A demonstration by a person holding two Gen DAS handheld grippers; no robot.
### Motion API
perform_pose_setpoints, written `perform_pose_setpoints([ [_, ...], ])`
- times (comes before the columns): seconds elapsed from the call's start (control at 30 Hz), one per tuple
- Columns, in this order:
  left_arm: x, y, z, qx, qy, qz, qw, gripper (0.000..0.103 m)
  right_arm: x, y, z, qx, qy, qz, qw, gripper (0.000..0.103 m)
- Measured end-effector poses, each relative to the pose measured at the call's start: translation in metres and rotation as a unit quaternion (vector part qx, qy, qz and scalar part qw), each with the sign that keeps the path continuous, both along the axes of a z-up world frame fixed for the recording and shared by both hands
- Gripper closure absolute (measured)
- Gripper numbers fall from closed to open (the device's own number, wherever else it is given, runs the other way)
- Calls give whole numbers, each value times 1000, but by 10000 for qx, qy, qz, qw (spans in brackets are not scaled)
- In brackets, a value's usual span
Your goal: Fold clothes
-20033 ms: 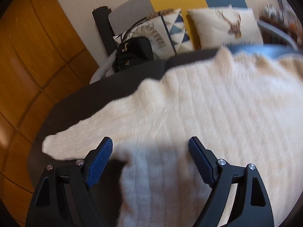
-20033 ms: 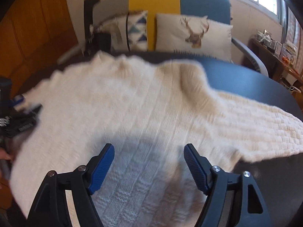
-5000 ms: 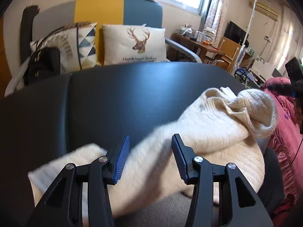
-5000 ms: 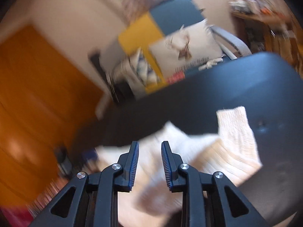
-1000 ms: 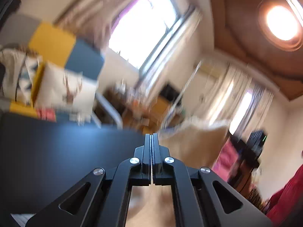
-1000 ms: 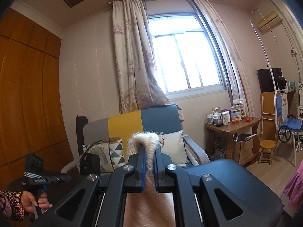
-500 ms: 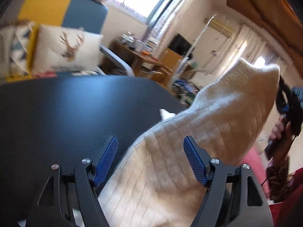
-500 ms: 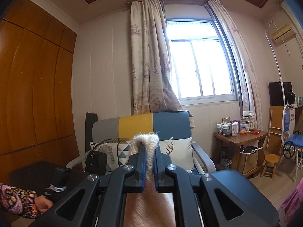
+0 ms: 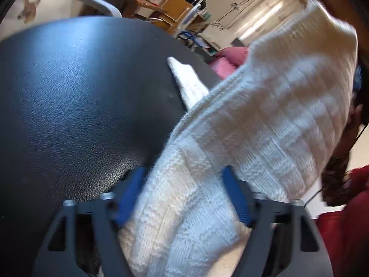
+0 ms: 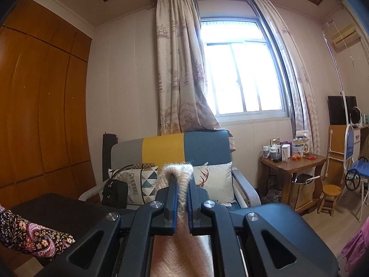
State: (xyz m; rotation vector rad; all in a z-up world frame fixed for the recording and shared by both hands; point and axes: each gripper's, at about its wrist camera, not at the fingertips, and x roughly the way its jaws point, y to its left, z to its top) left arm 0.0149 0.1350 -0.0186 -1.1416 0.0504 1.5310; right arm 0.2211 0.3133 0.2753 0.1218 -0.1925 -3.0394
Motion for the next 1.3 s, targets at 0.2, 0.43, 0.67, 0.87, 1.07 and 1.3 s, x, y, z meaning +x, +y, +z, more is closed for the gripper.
perform_pose_setpoints([
  [0.2,38,-28,41,461,1008,700,9914,92,-5,10,-11,-331,-89,-115,9993,98],
  [0.43,63,-127,128,2044,1352,2191,9444,92,-1,10,-8,-455,-23,-122,9989,98],
  [0.67,85,-181,179,2391,1939,2672,9131,103,12,-17,19,-329,311,199,9988,98],
  [0.87,93,-204,201,2233,2279,2904,9021,83,18,-43,27,-80,393,402,9984,98],
  [1.07,34,-144,117,952,1234,2432,9574,24,15,-43,23,-149,216,431,9987,98],
  [1.3,-41,-82,39,263,-706,1014,9920,24,7,-41,20,-23,72,473,9989,98],
])
